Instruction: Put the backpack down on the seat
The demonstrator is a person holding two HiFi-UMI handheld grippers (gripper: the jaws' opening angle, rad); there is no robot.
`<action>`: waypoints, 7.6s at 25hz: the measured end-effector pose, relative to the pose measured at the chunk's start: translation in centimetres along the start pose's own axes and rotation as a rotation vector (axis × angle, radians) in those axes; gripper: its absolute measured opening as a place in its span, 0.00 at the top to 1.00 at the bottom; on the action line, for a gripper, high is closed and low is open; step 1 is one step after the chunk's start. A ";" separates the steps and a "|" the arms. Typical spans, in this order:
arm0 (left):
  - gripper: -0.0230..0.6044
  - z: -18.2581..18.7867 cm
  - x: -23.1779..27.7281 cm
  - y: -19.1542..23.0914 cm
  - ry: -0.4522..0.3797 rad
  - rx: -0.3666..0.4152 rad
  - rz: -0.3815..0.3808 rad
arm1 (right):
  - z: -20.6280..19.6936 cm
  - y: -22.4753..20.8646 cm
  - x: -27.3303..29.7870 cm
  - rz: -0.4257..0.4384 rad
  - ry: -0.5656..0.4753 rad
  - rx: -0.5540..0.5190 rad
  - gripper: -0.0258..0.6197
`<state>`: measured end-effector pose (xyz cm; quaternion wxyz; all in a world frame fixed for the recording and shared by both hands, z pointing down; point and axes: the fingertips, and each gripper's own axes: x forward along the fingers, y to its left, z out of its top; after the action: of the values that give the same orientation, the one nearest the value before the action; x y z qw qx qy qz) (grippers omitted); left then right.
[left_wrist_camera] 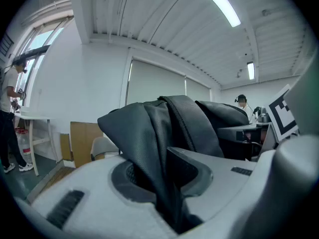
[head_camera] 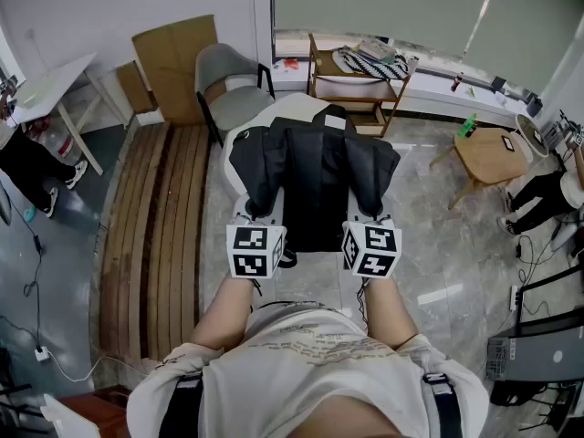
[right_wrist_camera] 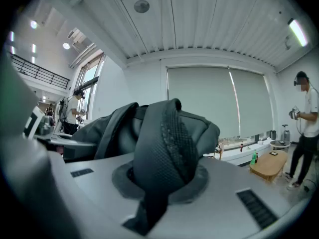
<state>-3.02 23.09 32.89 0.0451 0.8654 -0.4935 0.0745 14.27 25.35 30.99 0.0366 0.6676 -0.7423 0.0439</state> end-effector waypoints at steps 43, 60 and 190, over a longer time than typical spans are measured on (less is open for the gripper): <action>0.83 -1.7 8.3 5.9 0.099 -0.006 0.001 | -2.5 -0.3 10.6 0.073 0.037 0.133 0.87; 0.83 1.0 22.2 7.5 0.156 -0.027 0.057 | -0.6 -7.7 24.1 0.162 0.091 0.151 0.87; 0.63 -51.1 39.9 43.1 0.923 -0.529 0.257 | -53.5 7.7 61.3 0.244 1.147 -0.129 0.57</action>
<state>-24.40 -24.96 90.32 0.4637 0.6346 -0.5263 0.3244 -0.06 -28.30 90.89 0.4676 0.4434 -0.6765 0.3566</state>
